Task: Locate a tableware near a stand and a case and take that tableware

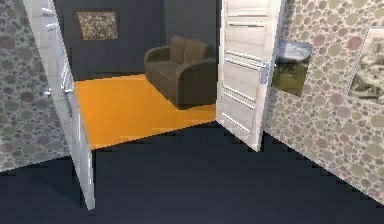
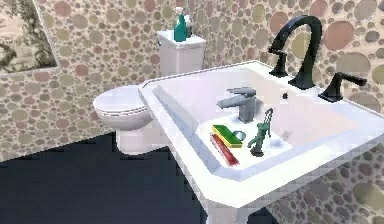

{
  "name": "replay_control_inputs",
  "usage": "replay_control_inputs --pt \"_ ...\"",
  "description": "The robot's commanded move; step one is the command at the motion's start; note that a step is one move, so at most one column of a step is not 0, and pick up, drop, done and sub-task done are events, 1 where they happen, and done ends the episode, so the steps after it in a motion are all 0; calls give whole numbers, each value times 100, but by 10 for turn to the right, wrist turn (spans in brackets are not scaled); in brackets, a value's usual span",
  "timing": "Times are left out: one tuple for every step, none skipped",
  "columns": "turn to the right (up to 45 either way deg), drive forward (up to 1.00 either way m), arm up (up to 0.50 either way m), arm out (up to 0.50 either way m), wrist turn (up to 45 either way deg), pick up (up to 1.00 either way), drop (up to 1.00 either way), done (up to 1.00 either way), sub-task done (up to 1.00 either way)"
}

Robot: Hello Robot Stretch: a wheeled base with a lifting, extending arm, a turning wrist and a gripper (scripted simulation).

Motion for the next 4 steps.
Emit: replay_control_inputs --pt "-150 0 0 0 0 0 0 0 0" --pt "0 100 0 0 0 0 0 0 0" --pt "0 30 0 0 0 0 0 0 0" --pt "450 0 0 0 0 0 0 0 0"
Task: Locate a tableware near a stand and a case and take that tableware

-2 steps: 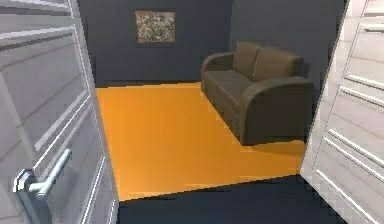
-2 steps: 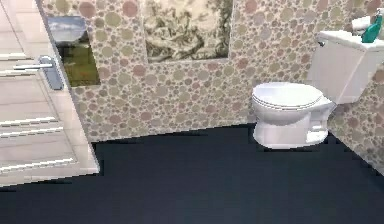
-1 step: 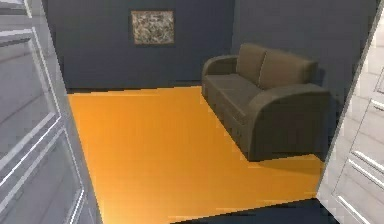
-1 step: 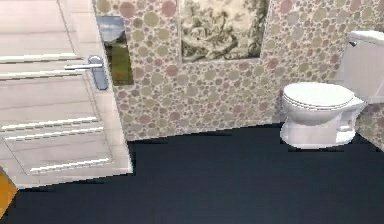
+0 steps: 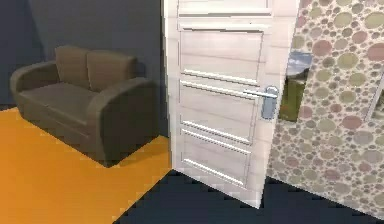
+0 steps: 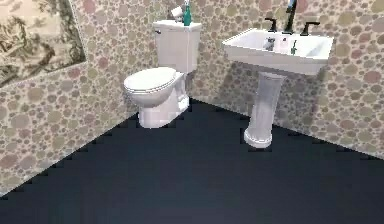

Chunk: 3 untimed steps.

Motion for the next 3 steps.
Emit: replay_control_inputs --pt "450 0 0 0 0 0 0 0 0" --pt "30 0 0 0 0 0 0 0 0" --pt "0 30 0 0 0 0 0 0 0"
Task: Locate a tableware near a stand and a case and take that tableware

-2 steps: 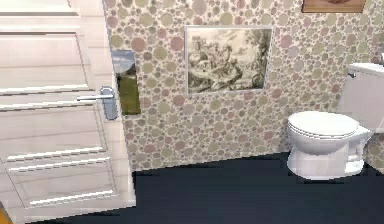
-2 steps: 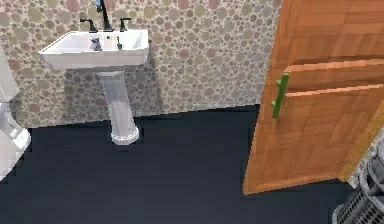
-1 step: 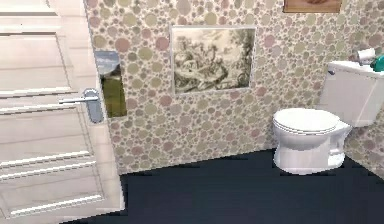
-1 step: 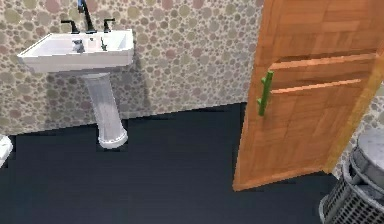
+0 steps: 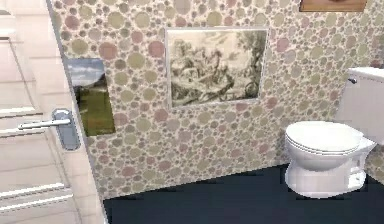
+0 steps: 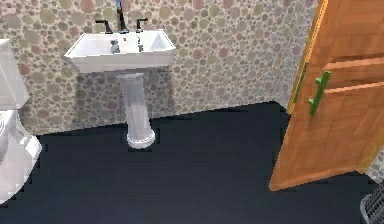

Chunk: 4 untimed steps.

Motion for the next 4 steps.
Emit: replay_control_inputs --pt "-450 0 0 0 0 0 0 0 0" --pt "-450 0 0 0 0 0 0 0 0" --pt "0 90 0 0 0 0 0 0 0" --pt "-450 0 0 0 0 0 0 0 0"
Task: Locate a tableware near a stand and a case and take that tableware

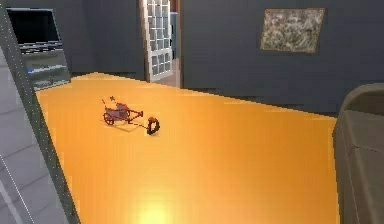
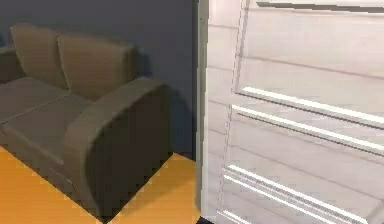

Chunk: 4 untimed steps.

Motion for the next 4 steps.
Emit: replay_control_inputs --pt "0 70 0 0 0 0 0 0 0" --pt "-330 0 0 0 0 0 0 0 0" --pt "0 75 0 0 0 0 0 0 0" --pt "-240 0 0 0 0 0 0 0 0"
